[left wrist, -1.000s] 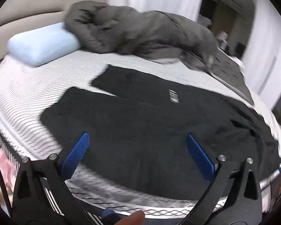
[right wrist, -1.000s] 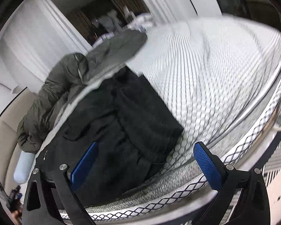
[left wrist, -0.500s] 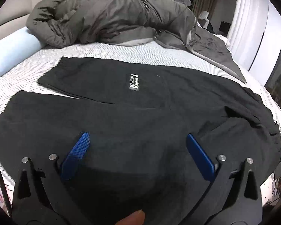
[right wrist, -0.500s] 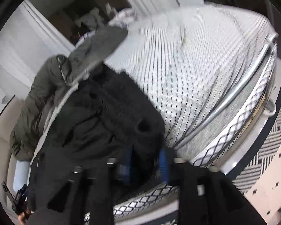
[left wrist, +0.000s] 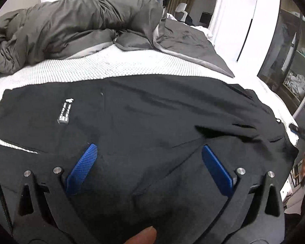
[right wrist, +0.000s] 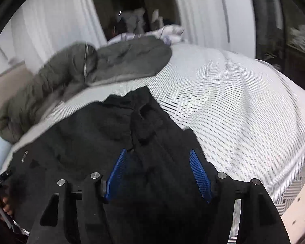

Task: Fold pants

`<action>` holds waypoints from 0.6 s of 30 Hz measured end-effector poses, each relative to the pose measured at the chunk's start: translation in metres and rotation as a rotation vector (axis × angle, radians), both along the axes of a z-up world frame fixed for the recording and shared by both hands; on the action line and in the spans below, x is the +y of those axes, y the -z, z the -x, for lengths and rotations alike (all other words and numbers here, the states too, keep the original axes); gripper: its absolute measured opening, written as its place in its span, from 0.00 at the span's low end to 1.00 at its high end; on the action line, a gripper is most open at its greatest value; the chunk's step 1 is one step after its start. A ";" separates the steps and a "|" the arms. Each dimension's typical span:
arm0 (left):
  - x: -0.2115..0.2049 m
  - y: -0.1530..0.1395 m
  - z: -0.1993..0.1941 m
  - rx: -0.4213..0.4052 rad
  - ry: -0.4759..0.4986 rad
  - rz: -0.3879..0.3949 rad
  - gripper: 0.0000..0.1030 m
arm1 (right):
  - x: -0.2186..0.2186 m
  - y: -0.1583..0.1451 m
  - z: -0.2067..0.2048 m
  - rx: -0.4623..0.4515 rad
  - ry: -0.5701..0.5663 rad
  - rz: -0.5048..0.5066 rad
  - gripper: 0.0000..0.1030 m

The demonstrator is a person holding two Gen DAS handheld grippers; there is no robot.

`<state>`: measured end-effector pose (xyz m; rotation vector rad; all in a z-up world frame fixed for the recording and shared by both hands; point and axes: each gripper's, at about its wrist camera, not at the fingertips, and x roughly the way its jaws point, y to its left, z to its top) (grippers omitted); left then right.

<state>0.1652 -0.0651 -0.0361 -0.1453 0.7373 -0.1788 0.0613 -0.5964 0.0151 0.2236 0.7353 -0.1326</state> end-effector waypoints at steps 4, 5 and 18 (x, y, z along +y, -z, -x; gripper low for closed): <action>0.002 0.005 -0.013 0.013 0.000 -0.054 0.99 | 0.004 -0.014 -0.075 0.100 -0.069 -0.003 0.63; 0.004 0.007 -0.015 0.018 -0.006 -0.062 0.99 | 0.006 -0.014 -0.094 0.128 -0.088 -0.003 0.63; 0.042 0.023 -0.029 0.081 -0.071 -0.017 0.99 | 0.024 0.023 -0.248 0.334 -0.137 0.214 0.04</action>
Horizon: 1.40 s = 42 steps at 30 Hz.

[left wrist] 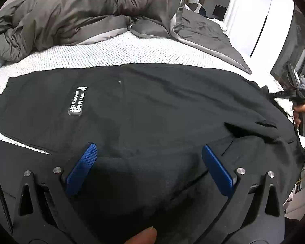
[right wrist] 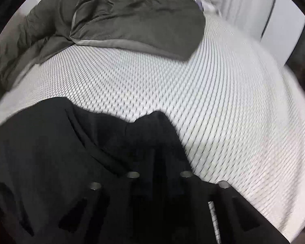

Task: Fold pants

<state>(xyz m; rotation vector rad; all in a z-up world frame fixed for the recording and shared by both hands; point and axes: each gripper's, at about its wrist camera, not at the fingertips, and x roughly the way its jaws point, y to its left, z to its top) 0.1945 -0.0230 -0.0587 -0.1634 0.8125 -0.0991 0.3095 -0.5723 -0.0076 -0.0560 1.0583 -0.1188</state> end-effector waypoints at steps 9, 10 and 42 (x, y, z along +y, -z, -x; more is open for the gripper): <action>0.029 0.002 -0.007 0.012 -0.102 -0.018 0.99 | -0.038 -0.033 -0.010 -0.147 0.177 0.022 0.37; 0.030 0.000 -0.006 0.005 -0.104 -0.017 0.99 | -0.033 -0.041 0.007 -0.189 0.174 -0.004 0.46; -0.061 0.019 0.016 0.018 0.130 -0.214 1.00 | -0.037 0.006 0.298 -0.298 0.220 -0.273 0.72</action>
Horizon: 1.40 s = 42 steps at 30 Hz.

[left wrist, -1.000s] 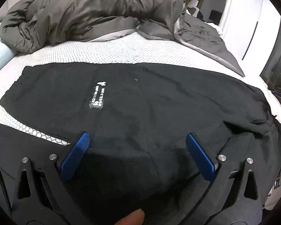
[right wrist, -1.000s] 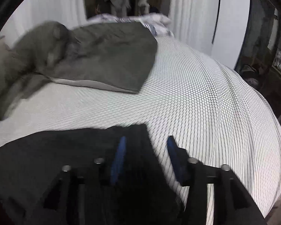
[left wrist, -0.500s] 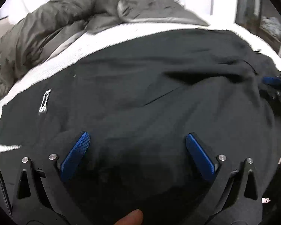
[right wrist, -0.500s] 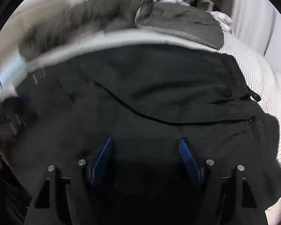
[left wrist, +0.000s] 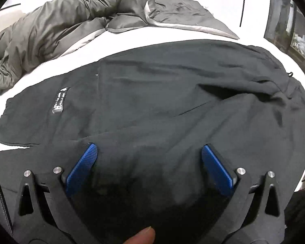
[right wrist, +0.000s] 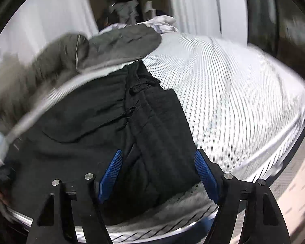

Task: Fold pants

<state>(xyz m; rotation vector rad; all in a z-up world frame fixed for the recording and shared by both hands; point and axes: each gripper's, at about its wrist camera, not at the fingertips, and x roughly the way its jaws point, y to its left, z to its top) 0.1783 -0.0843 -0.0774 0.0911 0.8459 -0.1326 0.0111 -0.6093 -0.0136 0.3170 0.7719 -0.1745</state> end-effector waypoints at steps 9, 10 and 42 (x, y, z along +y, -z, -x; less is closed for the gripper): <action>0.000 0.002 -0.002 0.010 -0.013 0.001 1.00 | -0.033 0.030 -0.007 0.077 0.111 -0.240 0.72; 0.001 0.003 -0.002 0.011 -0.017 0.000 1.00 | -0.032 0.031 -0.009 0.077 0.102 -0.251 0.71; -0.103 0.008 0.059 0.002 0.402 0.024 1.00 | 0.222 0.036 -0.061 0.015 -0.617 0.383 0.74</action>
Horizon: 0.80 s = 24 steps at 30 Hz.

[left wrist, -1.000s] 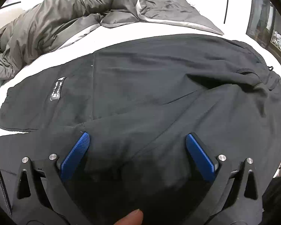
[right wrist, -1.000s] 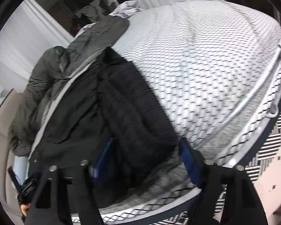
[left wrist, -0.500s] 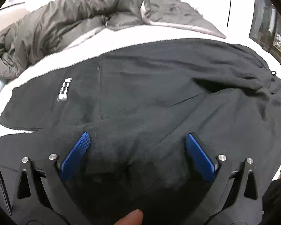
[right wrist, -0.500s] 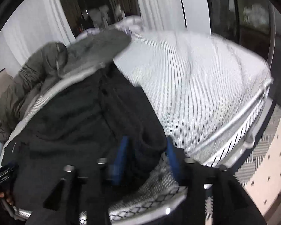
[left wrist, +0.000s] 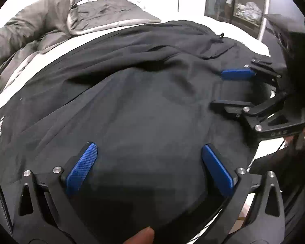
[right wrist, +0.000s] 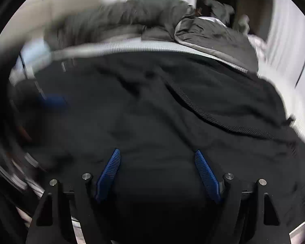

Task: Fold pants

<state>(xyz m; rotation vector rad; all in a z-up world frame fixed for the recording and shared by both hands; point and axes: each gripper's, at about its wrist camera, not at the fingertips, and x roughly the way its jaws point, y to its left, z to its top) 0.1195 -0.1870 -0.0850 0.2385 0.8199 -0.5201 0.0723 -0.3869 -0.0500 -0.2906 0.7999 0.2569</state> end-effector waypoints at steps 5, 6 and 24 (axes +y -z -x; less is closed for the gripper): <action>0.069 -0.002 0.002 0.000 -0.130 0.029 1.00 | -0.068 -0.012 -0.002 -0.079 0.343 0.184 0.80; 0.091 -0.003 0.003 -0.005 -0.198 0.023 1.00 | -0.092 -0.012 -0.005 -0.068 0.461 0.211 0.80; 0.291 -0.012 0.035 -0.022 -0.684 -0.083 1.00 | 0.018 -0.006 -0.048 0.078 0.100 -0.056 0.85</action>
